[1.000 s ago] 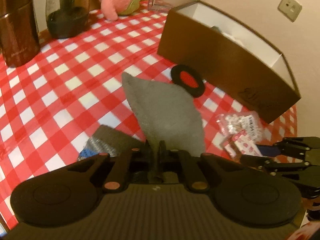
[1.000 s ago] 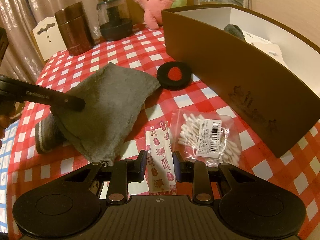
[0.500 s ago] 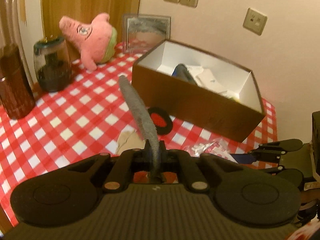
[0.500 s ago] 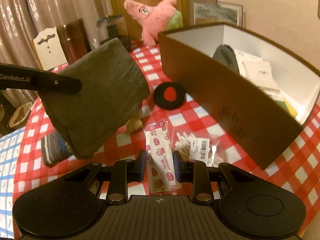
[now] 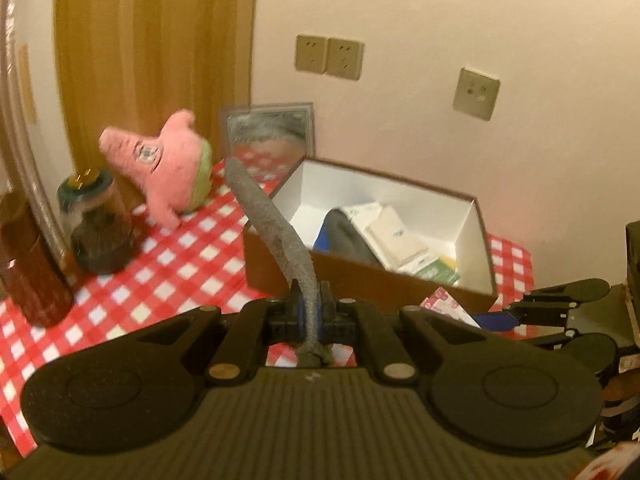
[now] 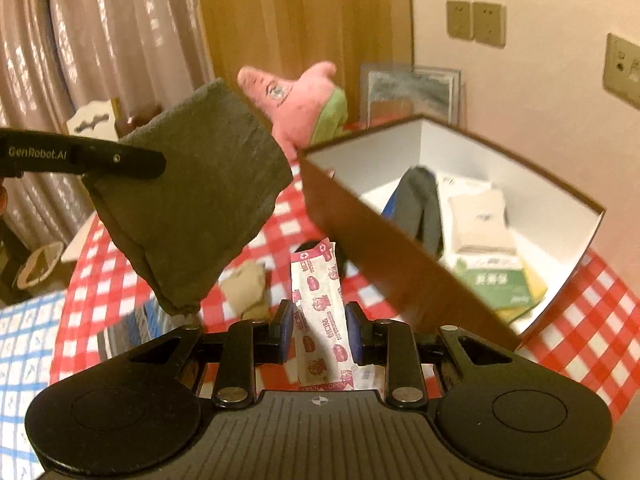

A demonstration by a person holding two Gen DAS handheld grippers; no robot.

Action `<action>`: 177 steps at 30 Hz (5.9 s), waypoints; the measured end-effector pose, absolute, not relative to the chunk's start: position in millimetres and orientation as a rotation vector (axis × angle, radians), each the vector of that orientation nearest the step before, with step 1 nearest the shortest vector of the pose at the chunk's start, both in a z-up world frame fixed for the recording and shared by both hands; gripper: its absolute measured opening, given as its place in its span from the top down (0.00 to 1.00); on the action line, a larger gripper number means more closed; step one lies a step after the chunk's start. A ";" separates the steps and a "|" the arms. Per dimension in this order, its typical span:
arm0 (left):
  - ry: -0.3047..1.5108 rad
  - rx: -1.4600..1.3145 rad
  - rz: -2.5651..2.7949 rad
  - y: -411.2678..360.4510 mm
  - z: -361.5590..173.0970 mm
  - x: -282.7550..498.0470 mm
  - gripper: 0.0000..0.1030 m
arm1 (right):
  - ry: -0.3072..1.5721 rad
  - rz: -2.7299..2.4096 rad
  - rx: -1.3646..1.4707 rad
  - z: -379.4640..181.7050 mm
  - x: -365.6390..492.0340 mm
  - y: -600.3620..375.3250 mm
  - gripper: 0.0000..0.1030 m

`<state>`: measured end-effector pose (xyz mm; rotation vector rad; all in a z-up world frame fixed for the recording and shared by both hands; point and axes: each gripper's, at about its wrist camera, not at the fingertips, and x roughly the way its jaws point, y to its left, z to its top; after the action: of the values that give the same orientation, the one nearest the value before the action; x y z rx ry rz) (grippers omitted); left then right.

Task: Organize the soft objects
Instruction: 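Lift the grey cloth and bandage strip and carry them to the brown box, then open both tools to drop the cloth and bandage strip into the box, then move both tools back over the table toward the striped sock and cotton-swab bag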

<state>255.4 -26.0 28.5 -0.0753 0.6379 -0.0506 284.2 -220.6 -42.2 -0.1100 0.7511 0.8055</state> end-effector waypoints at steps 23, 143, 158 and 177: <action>0.562 -0.033 -0.168 -109.4 53.2 408.6 0.95 | 0.680 0.639 -0.095 -16.5 404.4 -269.5 0.73; 0.937 -0.155 0.283 11.1 -70.1 181.2 0.58 | 0.879 0.754 -0.131 -89.8 279.8 -233.8 0.31; 0.992 -0.157 0.317 29.1 -103.7 184.9 0.58 | 0.887 0.761 -0.254 -139.9 304.8 -216.3 0.31; 1.016 -0.172 0.289 41.2 -124.8 185.0 0.48 | 0.935 0.898 -0.252 -169.3 305.5 -179.5 0.31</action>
<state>185.0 41.2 -124.8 -0.1724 1.0162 0.2886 305.5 -179.5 -169.3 -0.2517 0.9354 0.8981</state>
